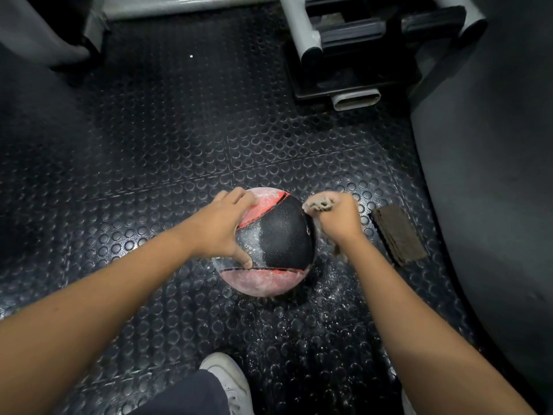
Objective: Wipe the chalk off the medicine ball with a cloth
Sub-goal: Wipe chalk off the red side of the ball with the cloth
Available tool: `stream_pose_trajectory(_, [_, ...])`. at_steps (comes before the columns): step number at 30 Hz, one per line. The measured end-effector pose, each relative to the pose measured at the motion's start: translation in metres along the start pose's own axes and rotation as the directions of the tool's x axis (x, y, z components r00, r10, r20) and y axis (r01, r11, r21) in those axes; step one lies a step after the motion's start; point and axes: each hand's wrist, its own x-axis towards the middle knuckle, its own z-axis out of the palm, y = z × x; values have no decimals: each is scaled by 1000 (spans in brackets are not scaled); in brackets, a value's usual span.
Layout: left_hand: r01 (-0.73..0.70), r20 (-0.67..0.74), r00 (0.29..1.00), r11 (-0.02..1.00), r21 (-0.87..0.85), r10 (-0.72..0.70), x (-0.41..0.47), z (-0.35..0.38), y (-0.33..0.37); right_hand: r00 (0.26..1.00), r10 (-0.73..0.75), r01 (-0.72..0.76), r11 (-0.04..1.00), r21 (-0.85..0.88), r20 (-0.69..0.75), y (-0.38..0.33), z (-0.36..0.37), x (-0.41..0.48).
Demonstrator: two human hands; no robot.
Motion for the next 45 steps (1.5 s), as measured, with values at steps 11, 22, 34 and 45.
stream_pose_trajectory(11, [17, -21, 1000, 998, -56, -18, 1, 1, -14, 999, 36, -36, 998, 44, 2, 11, 0, -13])
stream_pose_trajectory(22, [159, -43, 983, 953, -259, -176, 1, -5, -41, 997, 26, -25, 999, 22, -68, 17, 16, -21])
stream_pose_trajectory(34, [208, -37, 971, 909, -360, -237, 3, -5, -49, 989, 23, -18, 999, 39, -144, 5, 27, -10])
stream_pose_trajectory(45, [225, -33, 966, 901, -372, -255, -1, -7, -50, 984, 125, -113, 988, 103, -127, 22, 29, -18])
